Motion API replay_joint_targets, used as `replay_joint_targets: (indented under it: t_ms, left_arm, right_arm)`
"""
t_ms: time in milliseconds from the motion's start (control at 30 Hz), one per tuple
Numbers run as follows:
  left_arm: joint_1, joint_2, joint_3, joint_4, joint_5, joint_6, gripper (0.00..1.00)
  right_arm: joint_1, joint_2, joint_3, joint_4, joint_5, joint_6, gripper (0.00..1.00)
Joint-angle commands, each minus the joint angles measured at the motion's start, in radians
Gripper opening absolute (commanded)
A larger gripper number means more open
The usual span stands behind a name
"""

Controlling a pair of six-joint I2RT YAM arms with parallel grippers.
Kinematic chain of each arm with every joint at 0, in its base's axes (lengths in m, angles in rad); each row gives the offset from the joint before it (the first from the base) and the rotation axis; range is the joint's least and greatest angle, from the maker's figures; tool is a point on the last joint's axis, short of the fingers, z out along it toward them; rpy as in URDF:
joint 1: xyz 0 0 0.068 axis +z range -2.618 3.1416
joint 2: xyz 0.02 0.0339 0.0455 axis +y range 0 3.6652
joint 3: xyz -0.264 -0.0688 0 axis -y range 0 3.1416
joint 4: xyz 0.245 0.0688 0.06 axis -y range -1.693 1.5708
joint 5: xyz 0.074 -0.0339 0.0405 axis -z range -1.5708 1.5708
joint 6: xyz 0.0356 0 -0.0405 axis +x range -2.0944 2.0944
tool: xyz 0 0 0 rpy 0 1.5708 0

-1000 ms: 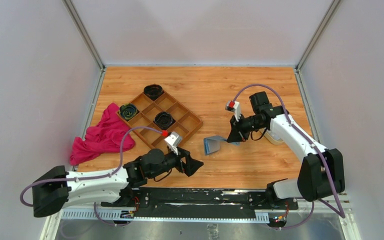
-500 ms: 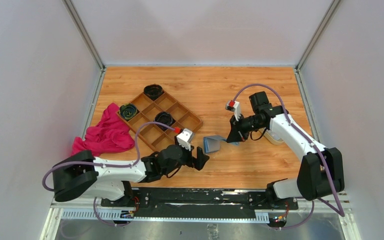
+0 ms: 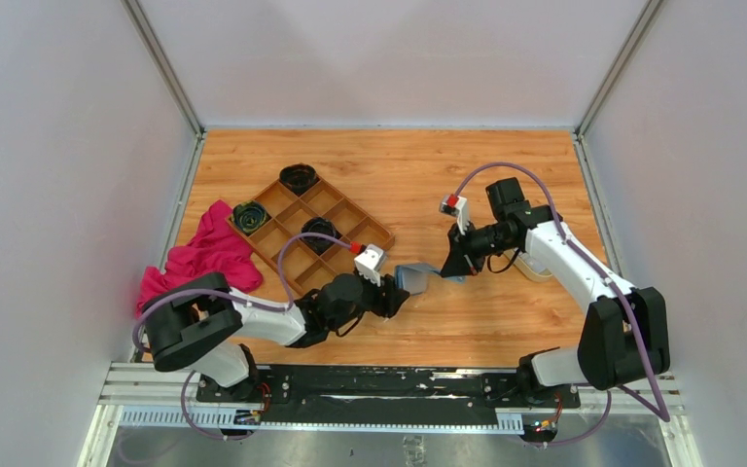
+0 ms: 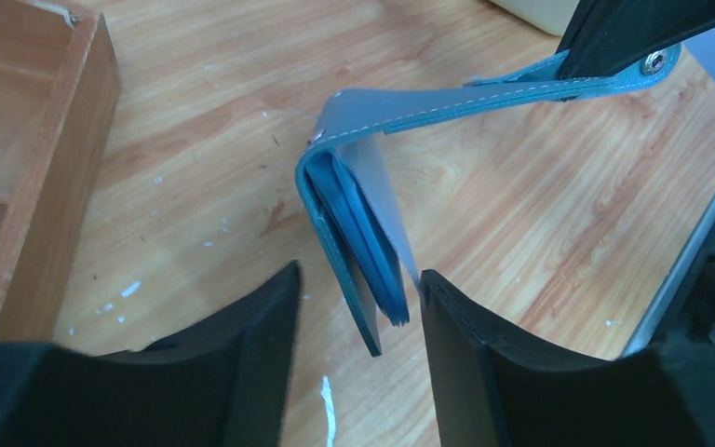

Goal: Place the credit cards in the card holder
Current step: Open the card holder at the center of the board.

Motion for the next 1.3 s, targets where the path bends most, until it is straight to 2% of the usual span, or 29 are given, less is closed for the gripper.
replay_joint_targets:
  t_ms: [0,167,233,400,667,800,1033,1267]
  left_arm:
    - [0.021,0.023,0.009,0.135,0.027,0.018,0.46]
    - [0.094,0.001,-0.016,0.131,0.175,-0.018,0.07]
    - [0.12,-0.027,-0.023,0.102,0.265,-0.057,0.01]
    - [0.134,-0.103,0.031,-0.094,0.502,-0.124,0.0]
    - [0.136,-0.14,0.04,-0.127,0.814,-0.333,0.0]
    - [0.136,-0.116,0.037,-0.127,0.856,-0.355,0.0]
    - [0.156,0.116,0.135,-0.126,0.927,-0.347,0.0]
    - [0.212,0.274,0.226,-0.133,0.903,-0.31,0.0]
  right_arm:
    - [-0.022,0.003,0.008,-0.017,-0.033,-0.007,0.0]
    - [-0.028,0.001,0.015,-0.039,-0.032,-0.038,0.0]
    - [-0.03,-0.001,0.021,-0.067,-0.03,-0.083,0.0]
    - [-0.029,0.0,0.052,-0.192,-0.029,-0.22,0.0]
    - [-0.031,-0.054,0.047,-0.201,0.109,-0.235,0.0]
    - [-0.032,-0.046,0.033,-0.163,0.21,-0.19,0.0]
    - [-0.032,0.08,0.039,-0.127,0.345,-0.121,0.0]
    - [-0.033,0.219,0.067,-0.075,0.477,-0.074,0.0]
